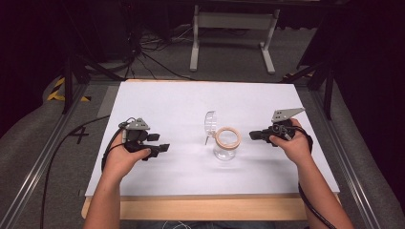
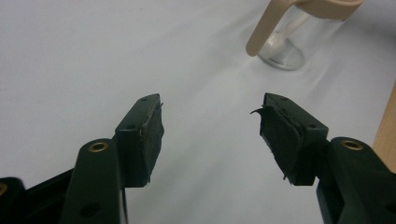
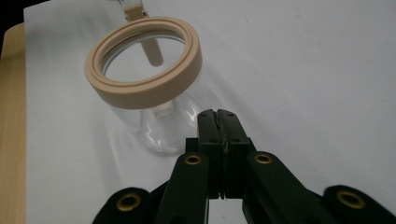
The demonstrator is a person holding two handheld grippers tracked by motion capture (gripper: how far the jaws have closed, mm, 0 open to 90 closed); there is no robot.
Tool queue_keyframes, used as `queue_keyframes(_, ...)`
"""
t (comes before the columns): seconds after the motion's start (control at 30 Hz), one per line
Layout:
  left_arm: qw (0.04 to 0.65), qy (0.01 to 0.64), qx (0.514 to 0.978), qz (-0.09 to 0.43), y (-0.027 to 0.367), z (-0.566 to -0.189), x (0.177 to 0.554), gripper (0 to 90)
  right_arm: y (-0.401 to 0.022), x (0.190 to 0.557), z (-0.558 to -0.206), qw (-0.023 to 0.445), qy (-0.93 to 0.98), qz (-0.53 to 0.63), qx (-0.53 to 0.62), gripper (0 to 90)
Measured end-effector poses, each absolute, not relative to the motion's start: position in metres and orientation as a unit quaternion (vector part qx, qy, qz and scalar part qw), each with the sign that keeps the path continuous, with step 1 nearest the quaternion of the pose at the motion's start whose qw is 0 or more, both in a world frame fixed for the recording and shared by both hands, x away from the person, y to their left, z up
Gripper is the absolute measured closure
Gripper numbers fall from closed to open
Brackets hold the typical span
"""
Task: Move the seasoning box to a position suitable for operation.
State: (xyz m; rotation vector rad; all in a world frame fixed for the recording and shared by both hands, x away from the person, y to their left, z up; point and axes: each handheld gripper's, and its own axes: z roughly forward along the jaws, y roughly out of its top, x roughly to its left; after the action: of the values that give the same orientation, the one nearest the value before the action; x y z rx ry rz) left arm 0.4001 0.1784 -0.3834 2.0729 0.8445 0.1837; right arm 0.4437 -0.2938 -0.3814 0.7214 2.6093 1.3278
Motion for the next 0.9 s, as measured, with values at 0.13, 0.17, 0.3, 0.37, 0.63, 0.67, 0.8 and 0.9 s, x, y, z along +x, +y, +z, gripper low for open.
queue_keyframes(0.13, 0.427, 0.343, 0.831, 0.092, 0.177, -0.383, 0.399, 37.6, -0.293, 0.447, -0.39, 0.049, 0.87, 0.429, 0.238, 89.9)
queue_keyframes(0.17, 0.422, 0.34, 0.835, 0.093, 0.177, -0.383, 0.399, 37.6, -0.294, 0.449, -0.394, 0.047, 0.872, 0.422, 0.243, 89.9)
queue_keyframes(0.3, 0.433, 0.338, 0.83, 0.097, 0.174, -0.381, 0.396, 37.0, -0.295, 0.45, -0.394, 0.052, 0.872, 0.423, 0.241, 89.9)
queue_keyframes(0.37, 0.442, 0.34, 0.826, 0.089, 0.171, -0.379, 0.393, 36.9, -0.293, 0.45, -0.392, 0.058, 0.871, 0.427, 0.235, 89.9)
queue_keyframes(0.63, 0.426, 0.343, 0.833, 0.084, 0.163, -0.384, 0.391, 34.1, -0.277, 0.45, -0.392, 0.085, 0.871, 0.428, 0.228, 89.8)
queue_keyframes(0.67, 0.423, 0.34, 0.836, 0.085, 0.163, -0.384, 0.392, 33.8, -0.274, 0.45, -0.393, 0.091, 0.873, 0.421, 0.228, 89.8)
queue_keyframes(0.8, 0.42, 0.344, 0.836, 0.076, 0.16, -0.387, 0.391, 32.9, -0.267, 0.454, -0.405, 0.092, 0.878, 0.41, 0.228, 89.9)
queue_keyframes(0.9, 0.417, 0.34, 0.839, 0.078, 0.16, -0.389, 0.392, 32.4, -0.264, 0.457, -0.413, 0.08, 0.876, 0.415, 0.232, 89.9)
